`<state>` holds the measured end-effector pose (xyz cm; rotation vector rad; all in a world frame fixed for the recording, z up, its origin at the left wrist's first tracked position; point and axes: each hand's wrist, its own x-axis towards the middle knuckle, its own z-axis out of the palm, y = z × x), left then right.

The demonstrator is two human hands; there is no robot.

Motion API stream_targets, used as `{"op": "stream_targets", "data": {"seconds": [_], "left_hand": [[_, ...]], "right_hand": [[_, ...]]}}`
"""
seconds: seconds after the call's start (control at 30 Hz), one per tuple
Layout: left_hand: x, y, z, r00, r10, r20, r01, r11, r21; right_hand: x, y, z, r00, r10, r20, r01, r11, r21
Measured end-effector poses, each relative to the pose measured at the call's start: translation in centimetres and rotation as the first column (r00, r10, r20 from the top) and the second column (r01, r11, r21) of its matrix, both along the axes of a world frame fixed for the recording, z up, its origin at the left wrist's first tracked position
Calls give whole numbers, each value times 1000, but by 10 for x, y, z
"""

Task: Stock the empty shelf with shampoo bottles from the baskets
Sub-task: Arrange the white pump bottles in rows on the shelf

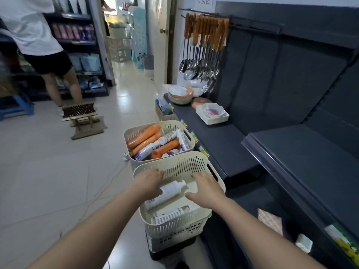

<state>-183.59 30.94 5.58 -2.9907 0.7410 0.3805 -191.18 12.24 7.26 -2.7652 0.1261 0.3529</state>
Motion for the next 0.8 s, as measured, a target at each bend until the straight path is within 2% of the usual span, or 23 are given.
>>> {"op": "stream_targets", "data": {"seconds": [0.17, 0.43, 0.6, 0.8], "left_hand": [[45, -10, -49, 992, 37, -121, -33, 999, 29], [92, -30, -121, 959, 56, -279, -28, 994, 104], [103, -40, -165, 925, 31, -378, 22, 991, 134], [105, -39, -225, 881, 22, -472, 44, 991, 129]], "right_hand": [[48, -9, -42, 995, 7, -101, -1, 999, 54], [97, -33, -116, 916, 37, -399, -28, 999, 29], [100, -39, -159, 812, -1, -583, 7, 1000, 7], [101, -36, -201, 618, -54, -784, 77, 997, -8]]}}
